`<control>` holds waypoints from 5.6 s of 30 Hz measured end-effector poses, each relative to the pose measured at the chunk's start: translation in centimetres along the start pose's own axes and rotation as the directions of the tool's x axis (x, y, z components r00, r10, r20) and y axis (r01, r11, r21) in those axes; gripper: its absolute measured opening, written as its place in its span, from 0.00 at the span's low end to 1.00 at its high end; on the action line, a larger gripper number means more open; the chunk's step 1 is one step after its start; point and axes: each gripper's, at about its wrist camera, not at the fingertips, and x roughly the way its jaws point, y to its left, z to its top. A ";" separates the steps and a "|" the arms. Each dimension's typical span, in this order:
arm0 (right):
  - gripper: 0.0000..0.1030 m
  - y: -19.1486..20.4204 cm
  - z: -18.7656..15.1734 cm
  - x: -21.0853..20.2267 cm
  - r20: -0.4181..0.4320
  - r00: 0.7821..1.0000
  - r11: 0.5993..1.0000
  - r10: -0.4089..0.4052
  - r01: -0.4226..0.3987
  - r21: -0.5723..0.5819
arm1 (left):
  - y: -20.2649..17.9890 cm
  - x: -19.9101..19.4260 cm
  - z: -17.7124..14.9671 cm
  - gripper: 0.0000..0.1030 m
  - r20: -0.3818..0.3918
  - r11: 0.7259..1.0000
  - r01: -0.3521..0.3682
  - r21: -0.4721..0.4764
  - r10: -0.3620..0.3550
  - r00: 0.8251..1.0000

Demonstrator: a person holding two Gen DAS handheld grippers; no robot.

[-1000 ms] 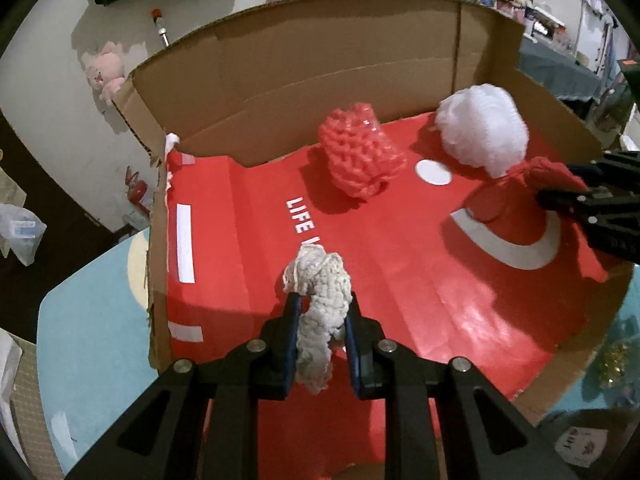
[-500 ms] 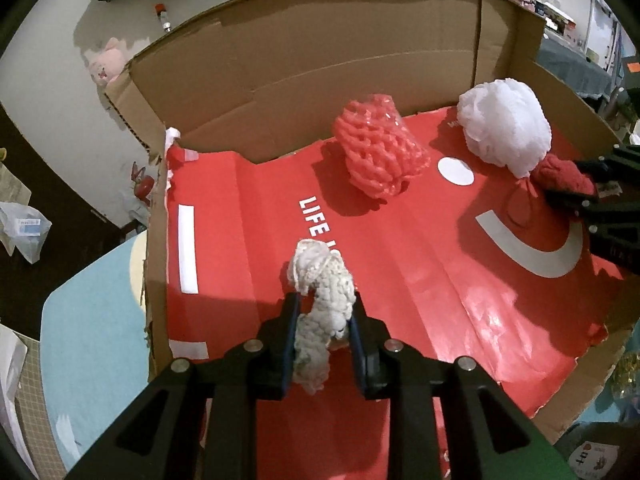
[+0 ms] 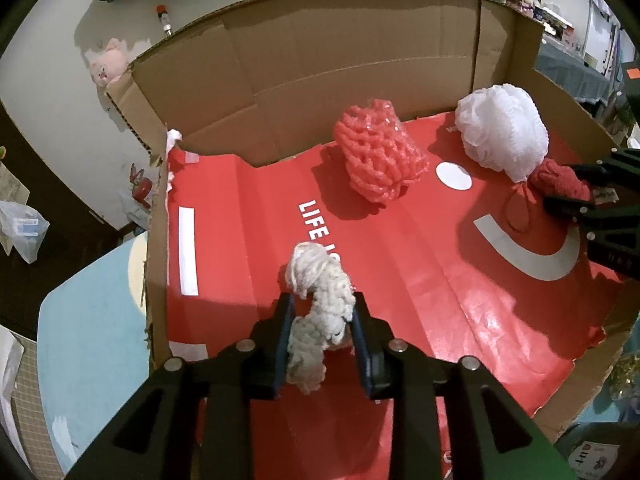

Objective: Organize soft objects
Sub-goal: 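Open both grippers to drop the rope toy and bunny into the box, then withdraw both tools from the box toward the items on the table, then grasp the white fluffy toy with the left gripper while the right grasps the blue foam roll, then lift and carry the white toy and blue foam roll toward the red box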

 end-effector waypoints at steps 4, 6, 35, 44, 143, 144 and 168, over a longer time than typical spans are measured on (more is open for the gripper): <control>0.42 0.2 0.1 -0.2 0.006 1.000 1.000 0.004 -0.004 -0.011 | -0.2 -0.5 -0.1 0.39 0.012 1.000 0.002 0.005 -0.003 1.000; 0.43 0.1 0.1 -0.4 0.012 1.000 1.000 0.006 -0.005 -0.014 | -0.2 -0.9 -0.1 0.45 0.025 1.000 0.006 0.003 -0.006 1.000; 0.83 -1.4 -7.0 -21.7 0.391 0.920 0.992 0.033 -0.080 0.103 | -1.8 -23.1 -8.2 1.00 0.499 0.986 0.118 -0.117 -0.044 0.865; 0.89 1.6 -14.0 -28.6 0.546 0.838 0.995 0.015 -0.065 0.072 | -4.7 -28.3 -14.6 1.00 0.621 0.991 0.082 -0.102 -0.001 0.783; 0.24 3.1 -29.5 -13.3 0.349 0.926 0.926 0.146 -0.252 0.281 | -7.2 -13.4 -24.5 0.13 0.302 0.963 0.229 -0.142 -0.178 0.936; 0.24 3.1 -29.4 -13.4 0.356 0.922 0.923 0.153 -0.262 0.281 | -7.3 -13.8 -24.3 0.13 0.310 0.963 0.233 -0.133 -0.183 0.933; 0.23 7.3 -24.6 -15.2 0.439 0.834 0.897 0.335 -0.425 0.122 | -12.3 -13.4 -20.2 0.13 0.280 0.915 0.401 0.035 -0.394 0.875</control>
